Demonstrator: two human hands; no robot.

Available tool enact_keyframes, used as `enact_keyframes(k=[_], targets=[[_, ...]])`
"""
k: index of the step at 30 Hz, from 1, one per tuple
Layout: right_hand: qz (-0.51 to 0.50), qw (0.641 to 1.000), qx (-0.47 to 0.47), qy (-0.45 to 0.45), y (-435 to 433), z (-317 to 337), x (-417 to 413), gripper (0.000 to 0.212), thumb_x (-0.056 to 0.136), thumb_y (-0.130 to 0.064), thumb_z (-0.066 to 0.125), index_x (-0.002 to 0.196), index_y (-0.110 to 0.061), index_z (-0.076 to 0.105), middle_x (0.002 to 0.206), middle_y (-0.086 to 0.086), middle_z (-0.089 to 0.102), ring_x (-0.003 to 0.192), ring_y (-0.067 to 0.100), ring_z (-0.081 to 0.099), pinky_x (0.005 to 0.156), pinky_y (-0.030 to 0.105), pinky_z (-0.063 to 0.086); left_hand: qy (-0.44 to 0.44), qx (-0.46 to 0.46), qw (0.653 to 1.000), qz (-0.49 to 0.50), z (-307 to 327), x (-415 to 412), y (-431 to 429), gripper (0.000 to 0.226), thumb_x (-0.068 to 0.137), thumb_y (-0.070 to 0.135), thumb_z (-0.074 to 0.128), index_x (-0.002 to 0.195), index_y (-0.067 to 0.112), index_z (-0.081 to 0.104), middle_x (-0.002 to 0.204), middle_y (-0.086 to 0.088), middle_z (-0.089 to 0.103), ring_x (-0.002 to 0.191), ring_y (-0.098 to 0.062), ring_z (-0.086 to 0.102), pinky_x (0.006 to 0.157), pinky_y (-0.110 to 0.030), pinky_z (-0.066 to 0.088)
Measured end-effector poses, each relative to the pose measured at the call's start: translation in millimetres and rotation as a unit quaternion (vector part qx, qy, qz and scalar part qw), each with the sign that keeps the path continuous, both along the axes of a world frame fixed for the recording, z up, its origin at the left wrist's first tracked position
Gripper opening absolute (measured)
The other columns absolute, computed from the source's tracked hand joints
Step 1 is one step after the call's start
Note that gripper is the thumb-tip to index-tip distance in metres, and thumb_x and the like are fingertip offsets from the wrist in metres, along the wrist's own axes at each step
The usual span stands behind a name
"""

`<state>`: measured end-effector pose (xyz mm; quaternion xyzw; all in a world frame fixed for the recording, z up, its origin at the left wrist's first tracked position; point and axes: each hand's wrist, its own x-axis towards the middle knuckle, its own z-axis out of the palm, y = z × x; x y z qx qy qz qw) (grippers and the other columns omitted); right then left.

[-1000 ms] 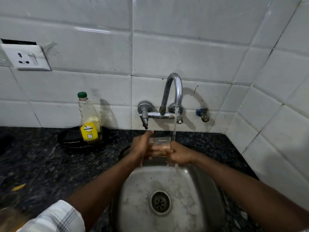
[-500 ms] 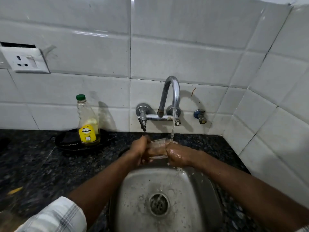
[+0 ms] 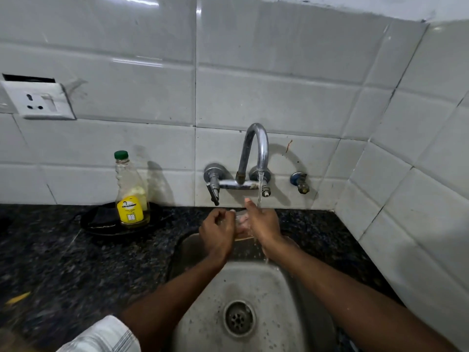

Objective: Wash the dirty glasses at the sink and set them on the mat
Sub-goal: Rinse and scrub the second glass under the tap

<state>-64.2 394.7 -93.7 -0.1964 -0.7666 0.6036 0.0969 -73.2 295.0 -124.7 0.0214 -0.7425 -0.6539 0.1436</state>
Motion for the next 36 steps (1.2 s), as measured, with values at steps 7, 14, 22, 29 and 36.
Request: enact_keyframes(k=[7,14,22,29,36], targets=[[0.016,0.972,0.199,0.127,1,-2,10,0.046,0.096,-0.044,0.052,0.066,-0.011,0.065,0.060,0.006,0.069,0.054,0.021,0.069,0.056,0.038,0.059,-0.286,0.140,0.942,-0.108,16,-18,-3,0.032,0.091,0.033,0.055,0.085,0.007,0.072,0.076,-0.010,0.073,0.066,-0.025,0.067,0.057,-0.027,0.051],[0.010,0.993,0.025,0.118,-1,6,11,0.042,0.098,-0.030,0.057,0.060,-0.011,0.063,0.054,0.002,0.063,0.045,0.015,0.059,0.052,0.025,0.051,-0.002,0.011,1.000,0.029,10,9,1,0.018,0.094,0.021,0.062,0.079,0.011,0.065,0.072,0.001,0.064,0.068,-0.014,0.060,0.059,-0.016,0.045],[0.035,0.988,0.109,0.104,1,1,23,0.043,0.097,-0.037,0.057,0.061,-0.015,0.065,0.058,0.007,0.069,0.056,0.021,0.069,0.063,0.038,0.059,-0.295,0.092,0.943,-0.122,18,-5,-8,0.039,0.095,0.039,0.047,0.079,0.009,0.068,0.069,-0.011,0.071,0.061,-0.027,0.065,0.056,-0.032,0.051],[0.025,0.987,0.114,0.112,-4,7,27,0.040,0.097,-0.033,0.057,0.064,-0.014,0.065,0.059,0.003,0.068,0.055,0.017,0.067,0.061,0.031,0.056,-0.212,0.035,0.973,-0.083,19,-7,-6,0.032,0.089,0.034,0.055,0.081,0.006,0.071,0.076,-0.012,0.071,0.072,-0.030,0.067,0.066,-0.032,0.052],[-0.028,0.994,-0.036,0.097,-4,13,22,0.038,0.097,-0.028,0.056,0.064,-0.012,0.066,0.061,0.006,0.068,0.056,0.020,0.065,0.060,0.030,0.054,0.045,-0.065,0.997,-0.020,24,19,-5,0.018,0.093,0.026,0.061,0.080,0.012,0.064,0.072,-0.001,0.064,0.066,-0.015,0.058,0.055,-0.020,0.041]])
